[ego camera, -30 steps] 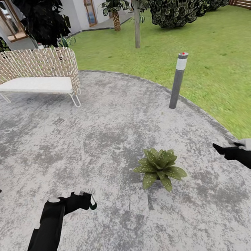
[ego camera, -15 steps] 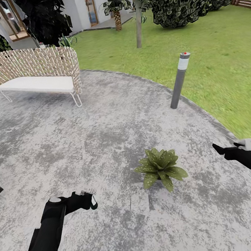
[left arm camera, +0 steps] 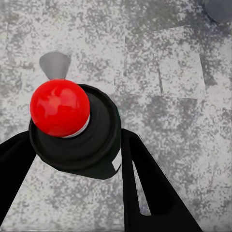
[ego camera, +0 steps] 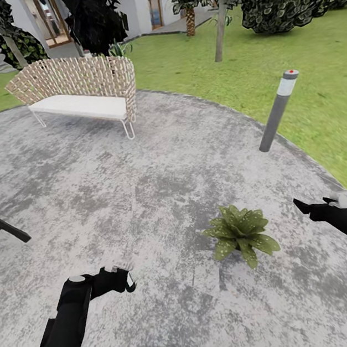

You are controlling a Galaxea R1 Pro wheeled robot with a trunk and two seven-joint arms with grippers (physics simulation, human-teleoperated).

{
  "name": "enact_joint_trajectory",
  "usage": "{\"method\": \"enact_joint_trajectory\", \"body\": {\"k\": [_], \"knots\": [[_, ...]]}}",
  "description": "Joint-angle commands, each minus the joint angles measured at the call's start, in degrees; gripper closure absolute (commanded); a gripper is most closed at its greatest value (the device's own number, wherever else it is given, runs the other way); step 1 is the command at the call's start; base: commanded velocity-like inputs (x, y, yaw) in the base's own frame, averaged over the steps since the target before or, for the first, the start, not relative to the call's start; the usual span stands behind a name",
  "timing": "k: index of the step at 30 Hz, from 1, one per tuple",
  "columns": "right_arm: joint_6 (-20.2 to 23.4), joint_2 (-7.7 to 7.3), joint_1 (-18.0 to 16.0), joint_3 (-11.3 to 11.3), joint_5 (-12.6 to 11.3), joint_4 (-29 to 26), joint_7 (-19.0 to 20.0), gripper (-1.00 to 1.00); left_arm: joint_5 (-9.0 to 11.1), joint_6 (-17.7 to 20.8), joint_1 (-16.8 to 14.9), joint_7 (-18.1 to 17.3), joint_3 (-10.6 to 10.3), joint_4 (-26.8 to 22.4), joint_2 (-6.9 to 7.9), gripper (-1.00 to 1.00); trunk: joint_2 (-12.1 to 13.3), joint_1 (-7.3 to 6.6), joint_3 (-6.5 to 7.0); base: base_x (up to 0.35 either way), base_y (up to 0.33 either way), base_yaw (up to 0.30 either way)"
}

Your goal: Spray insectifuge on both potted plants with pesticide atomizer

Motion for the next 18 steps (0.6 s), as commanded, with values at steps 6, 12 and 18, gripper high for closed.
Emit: {"method": "enact_joint_trajectory", "body": {"k": [6,12,18], "knots": [[0.17,0.00,-0.05,-0.10,0.42,-0.09,0.47,-1.00,-0.37,0.22,0.08,-0.48,-0.29,-0.05,-0.03,1.00,-0.02,-0.01,-0.25,0.000,0.000,0.269],[0.18,0.00,-0.05,-0.12,0.42,-0.09,0.47,-1.00,-0.37,0.22,0.14,-0.48,-0.39,-0.05,-0.03,1.00,-0.02,-0.01,-0.46,0.000,0.000,0.269],[0.19,0.00,-0.05,-0.10,0.42,-0.09,0.47,-1.00,-0.30,0.22,0.24,-0.48,-0.40,-0.05,-0.09,1.00,-0.02,-0.01,-0.66,0.000,0.000,0.269]]}}
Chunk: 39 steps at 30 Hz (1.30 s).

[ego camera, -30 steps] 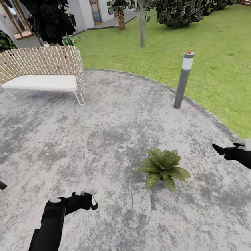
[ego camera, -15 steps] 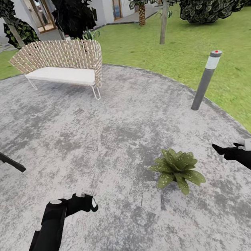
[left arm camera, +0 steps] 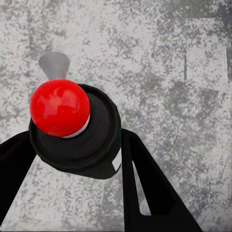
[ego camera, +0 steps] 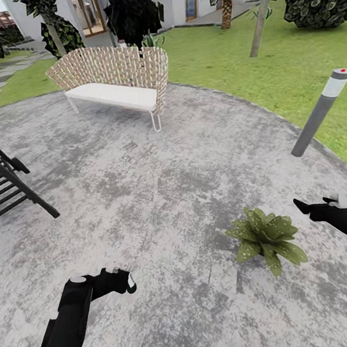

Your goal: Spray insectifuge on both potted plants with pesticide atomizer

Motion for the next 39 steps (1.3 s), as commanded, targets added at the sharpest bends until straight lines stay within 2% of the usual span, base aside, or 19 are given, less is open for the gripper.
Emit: {"method": "enact_joint_trajectory", "body": {"k": [1,26,32,37,39], "knots": [[0.19,0.00,-0.05,-0.11,0.42,-0.09,0.47,-1.00,-0.37,0.22,-0.03,-0.47,0.06,-0.05,-0.04,1.00,-0.02,-0.01,-0.08,0.000,0.000,0.269],[0.19,0.00,-0.05,-0.20,0.42,-0.09,0.47,-1.00,-0.36,0.22,0.08,-0.47,0.06,-0.05,-0.05,1.00,-0.02,-0.01,-0.94,0.000,0.000,0.269],[0.19,0.00,-0.05,-0.20,0.42,-0.09,0.50,-1.00,-0.36,0.22,0.10,-0.47,0.06,-0.05,-0.06,1.00,-2.43,1.31,-2.22,0.000,0.000,0.266],[0.25,-0.14,-0.05,-0.28,0.26,-0.16,0.78,-1.00,-0.36,0.22,0.14,-0.47,0.06,-0.05,-0.05,1.00,-4.43,2.41,-3.15,0.000,0.000,0.050],[0.26,-0.10,-0.05,-0.29,0.25,-0.17,0.80,-1.00,-0.36,0.22,0.14,-0.47,0.06,-0.05,-0.05,1.00,-4.43,2.41,-3.20,0.000,0.000,0.169]]}}
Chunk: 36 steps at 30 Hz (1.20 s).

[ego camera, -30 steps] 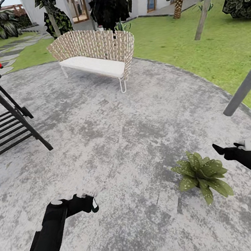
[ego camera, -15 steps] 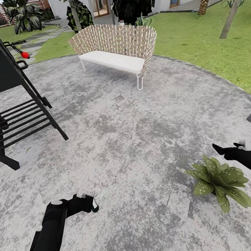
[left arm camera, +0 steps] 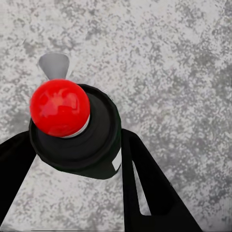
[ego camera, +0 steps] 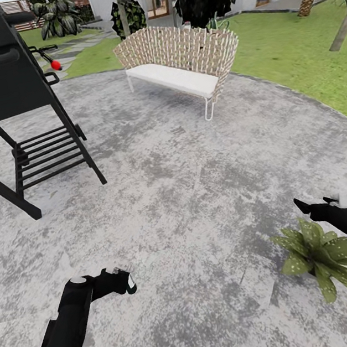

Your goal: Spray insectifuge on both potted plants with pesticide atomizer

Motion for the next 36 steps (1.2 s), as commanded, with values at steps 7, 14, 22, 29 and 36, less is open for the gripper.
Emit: {"method": "enact_joint_trajectory", "body": {"k": [7,14,22,29,36], "knots": [[0.21,0.01,-0.05,-0.05,0.41,-0.08,0.43,-1.00,-0.38,0.22,-0.05,-0.47,0.07,-0.06,-0.15,1.00,-0.02,-0.01,-0.24,0.000,0.000,0.254],[0.20,0.03,-0.05,-0.02,0.41,-0.08,0.41,-1.00,-0.38,0.22,-0.04,-0.47,0.07,-0.06,-0.27,1.00,-1.22,0.65,-0.99,0.000,0.000,0.265],[0.20,0.06,-0.05,-0.02,0.41,-0.04,0.40,-1.00,-0.38,0.22,-0.04,-0.47,0.07,-0.06,-0.28,1.00,-4.43,2.41,-2.67,0.000,0.000,0.265],[0.18,0.10,-0.05,-0.02,0.41,-0.06,0.41,-1.00,-0.38,0.22,-0.04,-0.47,0.07,-0.06,-0.27,1.00,-7.24,3.95,-4.00,0.000,0.000,0.165],[0.20,0.10,-0.05,0.01,0.35,-0.08,0.46,-1.00,-0.27,0.22,-0.04,-0.38,0.39,-0.06,-0.25,1.00,-10.05,5.48,-5.06,0.000,0.000,0.008]]}}
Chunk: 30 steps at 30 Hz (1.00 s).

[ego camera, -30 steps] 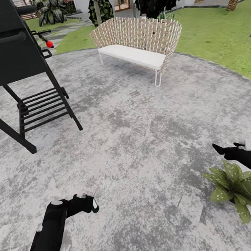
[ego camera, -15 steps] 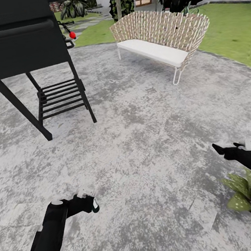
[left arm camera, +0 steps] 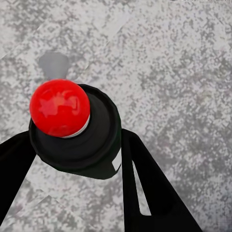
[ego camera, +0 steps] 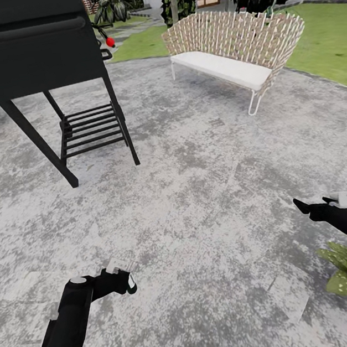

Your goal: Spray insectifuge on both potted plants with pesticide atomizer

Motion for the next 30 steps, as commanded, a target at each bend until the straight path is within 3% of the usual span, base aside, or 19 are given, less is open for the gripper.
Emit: {"method": "enact_joint_trajectory", "body": {"k": [1,6,30], "knots": [[0.20,0.01,-0.06,-0.06,0.41,-0.07,0.45,-1.00,-0.31,0.23,-0.04,-0.47,0.12,-0.07,-0.04,1.00,-0.43,0.22,-0.14,0.000,0.000,0.000],[0.18,0.08,-0.06,0.19,0.40,0.09,0.42,-1.00,-0.16,0.23,-0.04,-0.50,0.26,-0.07,-0.06,1.00,-2.44,1.32,-0.61,0.000,0.000,0.049],[0.16,0.10,-0.06,0.22,0.57,0.19,0.41,-1.00,-0.19,0.23,0.66,-0.47,-0.07,-0.07,-0.03,1.00,-2.44,1.32,1.12,0.000,0.000,0.197]]}}
